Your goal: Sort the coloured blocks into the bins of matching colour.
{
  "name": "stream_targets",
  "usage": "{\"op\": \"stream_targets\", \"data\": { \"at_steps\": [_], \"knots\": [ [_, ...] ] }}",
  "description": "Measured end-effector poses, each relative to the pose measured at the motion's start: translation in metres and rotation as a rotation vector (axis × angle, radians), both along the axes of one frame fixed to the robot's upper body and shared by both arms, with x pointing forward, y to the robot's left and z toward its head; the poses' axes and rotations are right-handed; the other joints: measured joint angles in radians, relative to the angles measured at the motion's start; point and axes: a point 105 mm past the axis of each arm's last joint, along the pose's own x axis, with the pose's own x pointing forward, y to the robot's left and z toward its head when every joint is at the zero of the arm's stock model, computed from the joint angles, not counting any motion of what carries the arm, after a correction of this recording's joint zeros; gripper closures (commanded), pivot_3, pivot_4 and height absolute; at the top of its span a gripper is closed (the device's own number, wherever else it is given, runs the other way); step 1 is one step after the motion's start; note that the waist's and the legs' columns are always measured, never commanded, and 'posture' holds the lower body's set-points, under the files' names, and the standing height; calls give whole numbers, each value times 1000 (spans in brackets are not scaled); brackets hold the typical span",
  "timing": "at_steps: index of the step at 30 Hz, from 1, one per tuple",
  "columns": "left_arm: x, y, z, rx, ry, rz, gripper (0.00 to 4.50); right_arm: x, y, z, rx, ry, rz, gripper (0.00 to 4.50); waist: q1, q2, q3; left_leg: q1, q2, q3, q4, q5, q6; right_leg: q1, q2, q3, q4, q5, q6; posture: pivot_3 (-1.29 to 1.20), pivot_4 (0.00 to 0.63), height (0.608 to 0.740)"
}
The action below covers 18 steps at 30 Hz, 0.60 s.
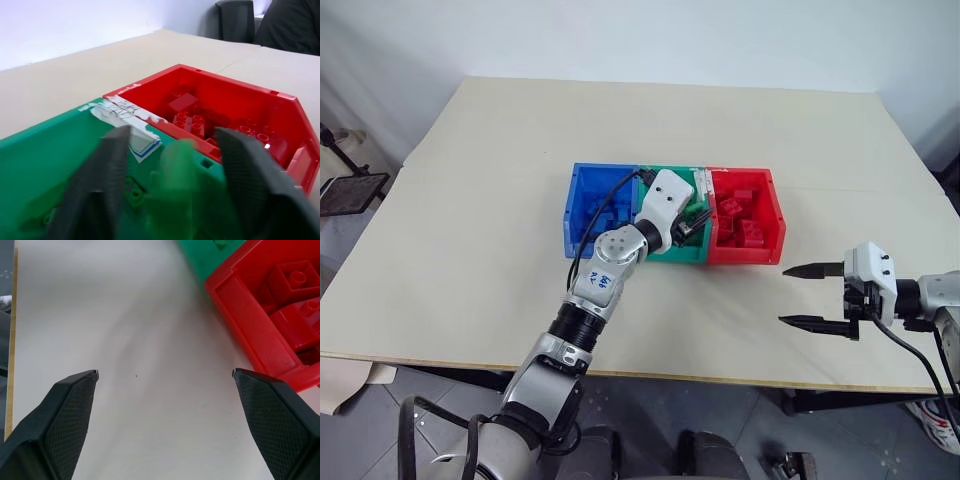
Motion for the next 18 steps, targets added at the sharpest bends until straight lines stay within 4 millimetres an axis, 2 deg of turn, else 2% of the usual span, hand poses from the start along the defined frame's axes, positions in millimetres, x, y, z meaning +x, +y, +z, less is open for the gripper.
{"op": "stream_targets", "data": {
  "at_steps": [2,3,7,11,15,18],
  "knots": [
    [-6,11,5,-3,-34,-5,124,0,0,1,6,2,-4,0,-4,0,0,0,0,0,0,0,0,0,0,0,0,0,0,0,150,740],
    [-13,20,6,-2,-54,-13,12,0,-1,2,8,0,-4,0,-9,0,0,0,1,0,-1,0,0,-1,0,0,0,0,0,0,150,740],
    [-47,60,-9,-12,-7,-38,12,0,-1,5,13,-2,5,0,-24,0,0,1,1,-2,0,0,0,0,0,2,1,0,0,0,150,740],
    [-96,95,-28,-2,72,-77,12,7,2,11,16,-9,34,0,-29,0,0,1,2,-3,0,0,0,1,-4,7,0,0,-1,0,150,740],
    [-119,133,-44,49,139,-18,12,11,4,12,17,-3,61,0,-23,1,0,0,1,-5,0,0,-1,3,-5,7,-2,-1,-1,0,150,740],
    [-147,163,-65,93,238,0,12,15,7,15,19,-8,89,0,-29,0,0,1,2,-4,-1,0,-1,3,-6,7,-3,-1,-2,0,150,740]
  ]
}}
